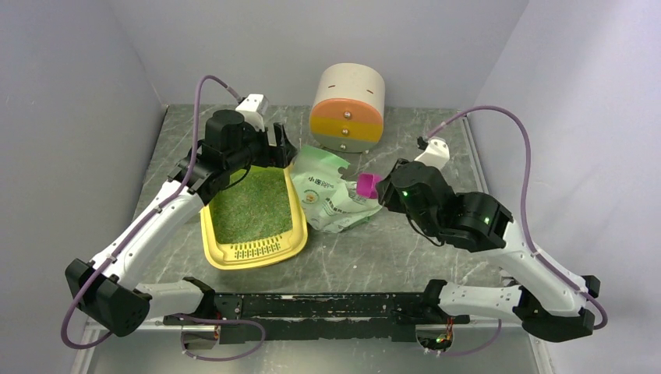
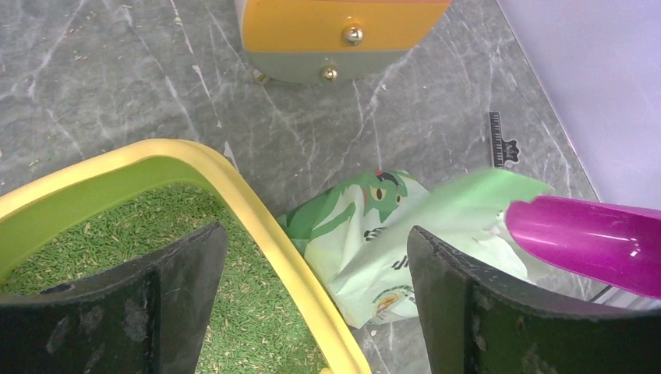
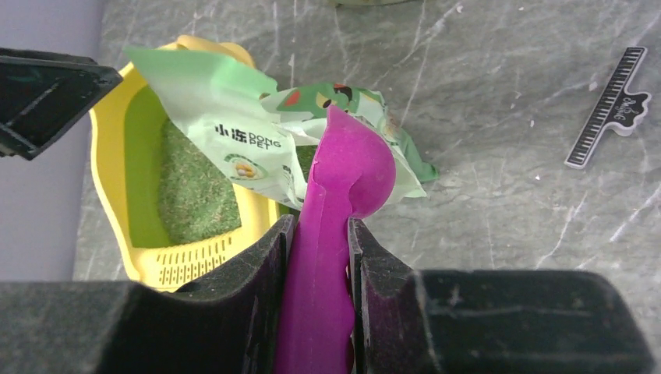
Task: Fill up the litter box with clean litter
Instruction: 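Scoop the cat litter from the cat litter bag.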
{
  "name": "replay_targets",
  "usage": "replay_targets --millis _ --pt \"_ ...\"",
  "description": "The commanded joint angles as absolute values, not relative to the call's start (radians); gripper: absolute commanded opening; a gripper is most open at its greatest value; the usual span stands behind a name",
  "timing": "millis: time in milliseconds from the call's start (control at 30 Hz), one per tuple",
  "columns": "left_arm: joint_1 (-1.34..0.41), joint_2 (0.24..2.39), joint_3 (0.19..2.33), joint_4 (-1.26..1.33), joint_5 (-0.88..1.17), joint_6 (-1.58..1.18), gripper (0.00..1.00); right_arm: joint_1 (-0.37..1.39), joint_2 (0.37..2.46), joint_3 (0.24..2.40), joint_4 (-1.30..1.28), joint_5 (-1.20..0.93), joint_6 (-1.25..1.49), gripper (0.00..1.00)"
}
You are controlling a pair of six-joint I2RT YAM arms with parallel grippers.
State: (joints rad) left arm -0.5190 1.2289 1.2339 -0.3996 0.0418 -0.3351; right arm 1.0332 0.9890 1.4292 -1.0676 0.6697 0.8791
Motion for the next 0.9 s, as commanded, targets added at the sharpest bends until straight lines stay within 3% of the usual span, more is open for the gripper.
replay_targets --millis 0,700,867 --pt "-0.523 1.238 1.247 -0.364 0.112 -0.31 0.89 1.031 0.984 1.443 -1.11 0.722 0.881 0.0" --pt "-0.523 1.261 1.235 -0.344 0.227 -0.274 0.89 1.01 1.038 1.391 -1.052 0.604 0.814 0.0" --pt "-0.523 1.267 1.248 -0.345 0.235 -0.277 0.9 0.82 1.044 1.327 -0.949 0.349 0.714 0.0"
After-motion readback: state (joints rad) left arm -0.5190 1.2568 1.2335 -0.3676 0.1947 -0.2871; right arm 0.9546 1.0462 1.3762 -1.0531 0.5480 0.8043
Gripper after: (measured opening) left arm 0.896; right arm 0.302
